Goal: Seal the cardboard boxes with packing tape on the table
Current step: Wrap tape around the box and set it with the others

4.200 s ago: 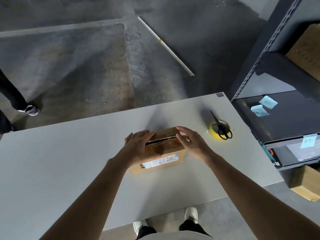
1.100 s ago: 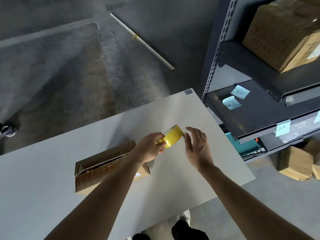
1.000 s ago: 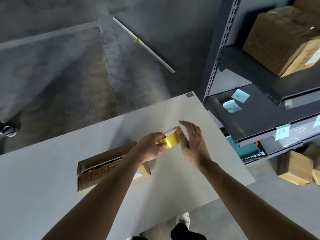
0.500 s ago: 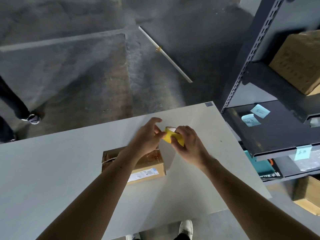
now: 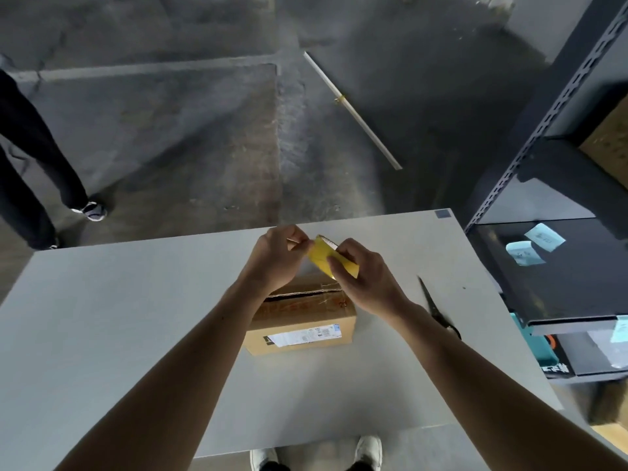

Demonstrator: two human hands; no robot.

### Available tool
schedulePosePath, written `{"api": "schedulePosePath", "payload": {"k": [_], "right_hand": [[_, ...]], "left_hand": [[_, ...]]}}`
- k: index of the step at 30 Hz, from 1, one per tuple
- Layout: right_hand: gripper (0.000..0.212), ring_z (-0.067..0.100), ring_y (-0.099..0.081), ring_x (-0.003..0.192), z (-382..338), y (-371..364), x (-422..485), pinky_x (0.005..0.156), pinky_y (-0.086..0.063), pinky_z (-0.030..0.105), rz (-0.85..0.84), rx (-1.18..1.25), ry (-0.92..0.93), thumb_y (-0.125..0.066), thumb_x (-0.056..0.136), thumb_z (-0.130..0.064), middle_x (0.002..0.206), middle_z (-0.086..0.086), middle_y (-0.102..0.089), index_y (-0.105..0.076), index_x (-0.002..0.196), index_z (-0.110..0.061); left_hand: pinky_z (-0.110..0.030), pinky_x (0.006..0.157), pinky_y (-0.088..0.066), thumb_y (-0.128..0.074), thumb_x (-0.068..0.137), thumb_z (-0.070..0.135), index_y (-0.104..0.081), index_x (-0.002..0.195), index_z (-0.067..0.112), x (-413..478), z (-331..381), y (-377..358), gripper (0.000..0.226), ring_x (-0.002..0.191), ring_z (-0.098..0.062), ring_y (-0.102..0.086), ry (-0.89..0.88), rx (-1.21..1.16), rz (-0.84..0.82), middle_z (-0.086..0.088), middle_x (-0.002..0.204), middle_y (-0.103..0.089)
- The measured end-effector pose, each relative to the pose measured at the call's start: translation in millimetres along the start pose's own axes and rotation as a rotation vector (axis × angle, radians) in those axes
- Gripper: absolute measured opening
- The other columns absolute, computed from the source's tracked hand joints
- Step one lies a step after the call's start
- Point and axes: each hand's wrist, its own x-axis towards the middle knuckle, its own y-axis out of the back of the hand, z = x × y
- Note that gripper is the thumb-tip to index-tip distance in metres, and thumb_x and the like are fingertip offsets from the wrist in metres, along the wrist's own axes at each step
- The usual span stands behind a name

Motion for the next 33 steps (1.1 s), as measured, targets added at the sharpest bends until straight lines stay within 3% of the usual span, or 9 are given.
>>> {"api": "schedulePosePath", "payload": {"k": [5,10,15,21,26,30,33], "right_hand": [[0.035,0.014,-0.055,0.058,-4,-6,4,0.058,-0.042,0.036,-0.086,0.132,-0.049,-0.054,0.09,-0.049,0.06,-0.004,-0.056,-0.05,0.068,-0.022],[0.047,0.026,-0.061,0.059,-7,-17,8,0.057,-0.048,0.047,-0.14,0.09,0.03,-0.05,0.093,-0.049,0.063,0.01,-0.059,-0.056,0.074,-0.008],[0.047,0.018,-0.052,0.049,-15,-23,17,0.047,-0.039,0.041,-0.121,-0.039,0.169,-0.046,0.098,-0.052,0.056,0.003,-0.051,-0.054,0.072,-0.012],[0.043,0.019,-0.041,0.045,-16,-23,18,0.045,-0.024,0.022,-0.025,-0.225,0.183,-0.048,0.096,-0.05,0.051,-0.003,-0.038,-0.043,0.066,-0.019],[0.042,0.016,-0.033,0.044,-24,-24,22,0.046,-0.019,0.022,0.078,-0.411,0.132,-0.055,0.091,-0.048,0.047,-0.012,-0.025,-0.037,0.064,-0.022],[0.044,0.024,-0.048,0.051,-26,-25,23,0.051,-0.024,0.023,0.096,-0.482,0.088,-0.059,0.093,-0.05,0.053,-0.006,-0.043,-0.041,0.064,-0.022],[0.053,0.02,-0.053,0.053,-27,-23,23,0.055,-0.03,0.023,0.107,-0.534,0.05,-0.052,0.089,-0.065,0.056,0.0,-0.054,-0.043,0.061,-0.021]], "left_hand": [[-0.014,0.063,-0.042,-0.063,0.095,0.025,-0.068,0.095,0.01,-3,-15,12,0.015,0.081,-0.011,-0.063,0.041,-0.019,0.06,0.003,0.087,-0.067],[-0.022,0.066,-0.05,-0.061,0.096,0.019,-0.067,0.094,0.008,-8,-28,20,0.012,0.081,-0.015,-0.066,0.072,-0.058,0.08,-0.002,0.087,-0.07],[-0.031,0.07,-0.056,-0.062,0.096,0.019,-0.065,0.093,0.01,-13,-38,29,0.01,0.08,-0.016,-0.066,0.1,-0.077,0.113,-0.001,0.086,-0.069],[-0.018,0.063,-0.052,-0.061,0.097,0.02,-0.065,0.095,0.012,-14,-38,44,0.009,0.077,-0.005,-0.064,0.094,-0.092,0.131,0.007,0.084,-0.067],[-0.02,0.066,-0.053,-0.059,0.098,0.018,-0.065,0.095,0.012,-15,-32,55,0.009,0.077,-0.001,-0.062,0.066,-0.097,0.162,0.009,0.083,-0.066],[-0.019,0.064,-0.052,-0.059,0.098,0.019,-0.065,0.094,0.014,-18,-27,60,0.009,0.078,-0.004,-0.063,0.038,-0.084,0.17,0.009,0.085,-0.066],[-0.014,0.061,-0.05,-0.059,0.098,0.019,-0.064,0.094,0.015,-20,-26,62,0.008,0.078,-0.006,-0.063,0.036,-0.071,0.185,0.009,0.085,-0.066]]}}
